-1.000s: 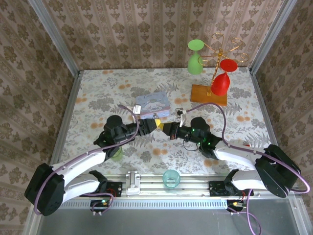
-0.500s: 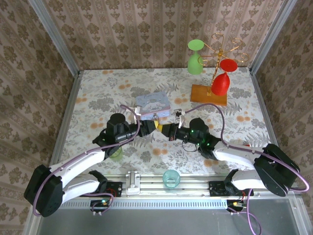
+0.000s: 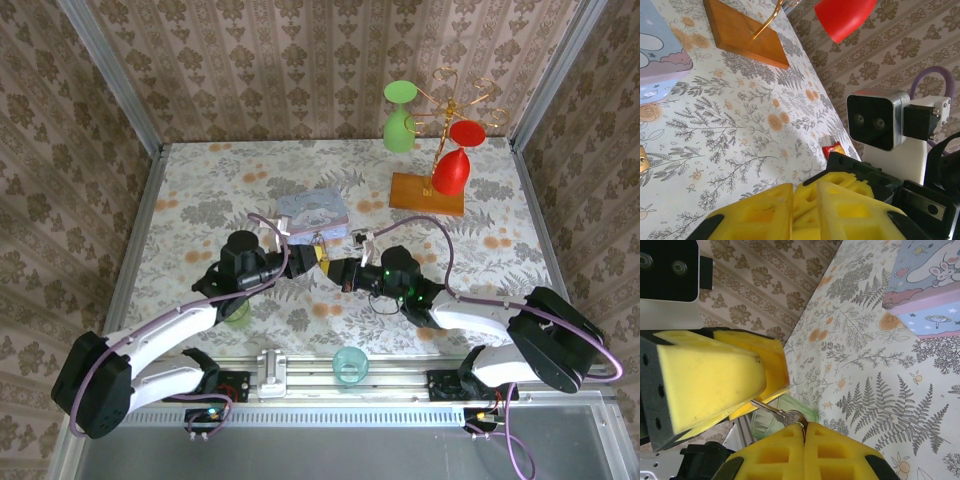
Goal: Unlock the padlock with the key
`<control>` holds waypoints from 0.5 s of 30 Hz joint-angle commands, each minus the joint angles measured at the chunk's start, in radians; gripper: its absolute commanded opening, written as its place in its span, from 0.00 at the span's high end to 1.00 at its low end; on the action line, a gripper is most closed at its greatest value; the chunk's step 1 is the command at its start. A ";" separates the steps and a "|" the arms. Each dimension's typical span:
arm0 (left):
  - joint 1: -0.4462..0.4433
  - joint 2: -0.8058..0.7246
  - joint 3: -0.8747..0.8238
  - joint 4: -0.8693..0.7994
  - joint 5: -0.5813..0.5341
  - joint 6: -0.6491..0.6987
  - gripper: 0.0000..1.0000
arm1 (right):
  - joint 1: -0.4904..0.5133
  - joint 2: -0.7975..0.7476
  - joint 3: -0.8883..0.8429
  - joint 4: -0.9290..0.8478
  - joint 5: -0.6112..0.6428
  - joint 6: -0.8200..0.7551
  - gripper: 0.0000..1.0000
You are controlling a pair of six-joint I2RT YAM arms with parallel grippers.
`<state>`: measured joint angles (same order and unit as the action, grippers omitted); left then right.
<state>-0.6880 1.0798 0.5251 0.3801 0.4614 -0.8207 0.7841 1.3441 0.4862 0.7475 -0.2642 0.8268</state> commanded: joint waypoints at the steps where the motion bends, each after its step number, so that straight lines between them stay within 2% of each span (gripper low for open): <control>1: -0.010 -0.020 0.020 -0.064 -0.042 0.040 0.76 | 0.007 0.010 -0.009 0.034 0.038 0.017 1.00; 8: -0.035 -0.062 0.067 -0.207 -0.104 0.141 0.60 | 0.007 -0.001 -0.021 0.028 0.107 0.044 1.00; 11: -0.036 -0.067 0.057 -0.200 -0.109 0.139 0.61 | 0.008 0.006 -0.002 -0.014 0.111 0.042 1.00; 15: -0.038 -0.044 0.065 -0.205 -0.098 0.146 0.69 | 0.010 0.026 0.001 0.015 0.099 0.057 1.00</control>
<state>-0.7197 1.0298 0.5610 0.2062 0.3706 -0.7082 0.7864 1.3544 0.4774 0.7528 -0.1898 0.8650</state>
